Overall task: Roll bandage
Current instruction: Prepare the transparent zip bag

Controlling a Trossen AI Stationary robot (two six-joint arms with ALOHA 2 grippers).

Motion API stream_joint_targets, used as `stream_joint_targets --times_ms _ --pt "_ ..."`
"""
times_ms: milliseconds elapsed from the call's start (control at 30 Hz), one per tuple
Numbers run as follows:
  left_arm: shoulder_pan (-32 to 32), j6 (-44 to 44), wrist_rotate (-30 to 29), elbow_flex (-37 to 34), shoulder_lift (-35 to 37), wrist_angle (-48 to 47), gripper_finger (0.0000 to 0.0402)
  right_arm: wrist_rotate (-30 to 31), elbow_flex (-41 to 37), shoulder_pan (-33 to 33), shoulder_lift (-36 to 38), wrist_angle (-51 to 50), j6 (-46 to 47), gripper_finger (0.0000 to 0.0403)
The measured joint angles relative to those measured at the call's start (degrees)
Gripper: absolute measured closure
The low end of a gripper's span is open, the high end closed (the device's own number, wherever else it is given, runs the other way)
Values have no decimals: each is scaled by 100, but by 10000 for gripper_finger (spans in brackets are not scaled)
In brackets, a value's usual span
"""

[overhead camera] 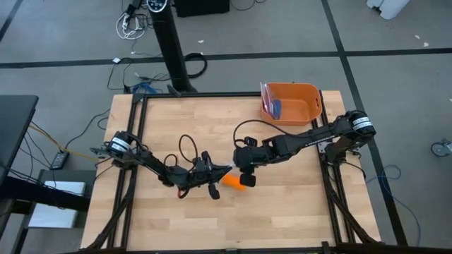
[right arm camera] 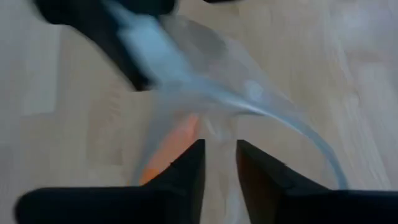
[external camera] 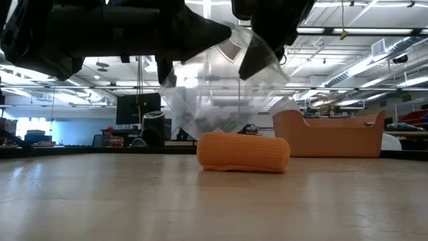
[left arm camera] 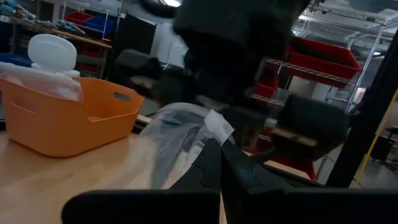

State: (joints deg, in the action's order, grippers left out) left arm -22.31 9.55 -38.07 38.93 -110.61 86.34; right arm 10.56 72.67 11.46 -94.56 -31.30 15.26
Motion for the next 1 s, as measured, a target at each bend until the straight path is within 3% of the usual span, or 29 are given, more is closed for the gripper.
stream_joint_targets --times_ms 267,700,867,1000 --pt "-53 -22 0 -19 0 -140 402 158 -21 -4 165 -94 -68 237" --pt "-111 7 -489 -328 0 -179 402 326 -21 521 820 -249 -766 230" --pt "-111 6 -587 -498 3 33 402 1136 -20 929 1305 -685 -786 223" --pt "-111 -23 -607 -657 4 121 402 1754 -426 1209 1762 -425 -670 222"
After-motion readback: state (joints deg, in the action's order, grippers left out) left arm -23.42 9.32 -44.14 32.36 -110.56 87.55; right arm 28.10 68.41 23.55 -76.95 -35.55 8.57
